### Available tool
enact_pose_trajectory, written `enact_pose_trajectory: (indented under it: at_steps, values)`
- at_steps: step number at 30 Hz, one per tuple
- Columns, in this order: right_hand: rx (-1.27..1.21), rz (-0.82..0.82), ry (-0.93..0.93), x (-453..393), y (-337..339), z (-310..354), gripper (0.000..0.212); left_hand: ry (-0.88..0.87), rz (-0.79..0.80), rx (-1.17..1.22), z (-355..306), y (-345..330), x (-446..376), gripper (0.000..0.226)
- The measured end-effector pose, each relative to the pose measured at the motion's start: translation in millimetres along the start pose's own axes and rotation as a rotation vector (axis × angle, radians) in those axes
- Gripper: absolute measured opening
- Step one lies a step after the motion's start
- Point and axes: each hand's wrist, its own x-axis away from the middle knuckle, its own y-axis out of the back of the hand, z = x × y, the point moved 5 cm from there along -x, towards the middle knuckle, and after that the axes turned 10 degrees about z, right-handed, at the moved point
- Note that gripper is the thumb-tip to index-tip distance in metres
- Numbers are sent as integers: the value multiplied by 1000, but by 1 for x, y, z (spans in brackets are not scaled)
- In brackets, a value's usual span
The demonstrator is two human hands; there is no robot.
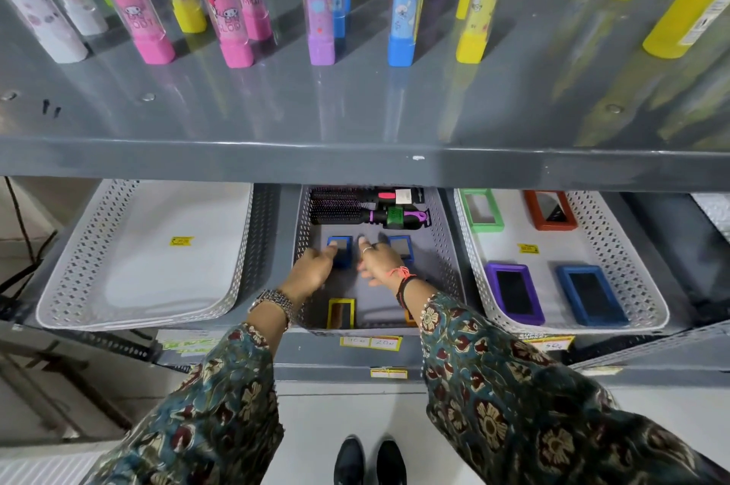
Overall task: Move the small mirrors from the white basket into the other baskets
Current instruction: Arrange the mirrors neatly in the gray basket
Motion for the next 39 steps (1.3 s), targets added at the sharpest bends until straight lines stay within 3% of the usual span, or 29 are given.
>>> enact_pose_trajectory:
  at_steps: [5,28,30,34,36,39]
  values:
    - [128,191,29,14,-16,-9,61,43,-30,-38,5,5,6,60]
    - [217,246,62,27,-27,-6,60,63,44,50,-3,7,24,75]
    - [225,144,145,28,-19,-2,55,20,8,30,-6,8,29,73]
    - [395,-333,417,51,26,16,27,-371,-237,-84,-29,25,54,39]
    - [502,-534,490,63,53,20,32,-464,-374,-259,-33,36,62,40]
    - [564,-631,447,68,83,11,50,-403,-435,-443,-25,43,63,45]
